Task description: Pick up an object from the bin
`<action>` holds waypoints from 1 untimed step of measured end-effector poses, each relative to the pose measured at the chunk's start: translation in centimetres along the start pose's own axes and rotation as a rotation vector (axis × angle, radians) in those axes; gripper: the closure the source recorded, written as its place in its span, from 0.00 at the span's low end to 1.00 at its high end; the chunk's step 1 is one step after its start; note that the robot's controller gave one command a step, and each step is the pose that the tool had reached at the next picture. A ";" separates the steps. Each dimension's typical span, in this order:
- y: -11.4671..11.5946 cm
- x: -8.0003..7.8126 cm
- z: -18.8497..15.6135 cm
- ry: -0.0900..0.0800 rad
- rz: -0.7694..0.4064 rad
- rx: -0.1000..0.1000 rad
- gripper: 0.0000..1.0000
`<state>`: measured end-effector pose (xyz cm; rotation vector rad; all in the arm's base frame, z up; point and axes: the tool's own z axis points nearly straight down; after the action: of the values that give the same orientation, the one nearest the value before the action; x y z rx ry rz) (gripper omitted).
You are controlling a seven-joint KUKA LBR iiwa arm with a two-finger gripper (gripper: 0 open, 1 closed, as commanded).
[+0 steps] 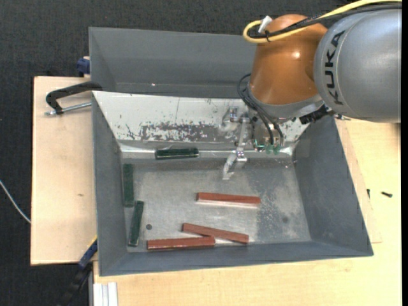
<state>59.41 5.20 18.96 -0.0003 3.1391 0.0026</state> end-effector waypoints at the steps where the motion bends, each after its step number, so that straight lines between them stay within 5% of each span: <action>1: -0.4 3.5 10.4 -0.002 -0.076 -0.001 1.00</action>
Offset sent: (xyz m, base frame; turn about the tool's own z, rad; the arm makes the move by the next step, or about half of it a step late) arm 0.0000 0.0000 0.0000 0.0000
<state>55.97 4.80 8.58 -0.1187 3.1348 0.0038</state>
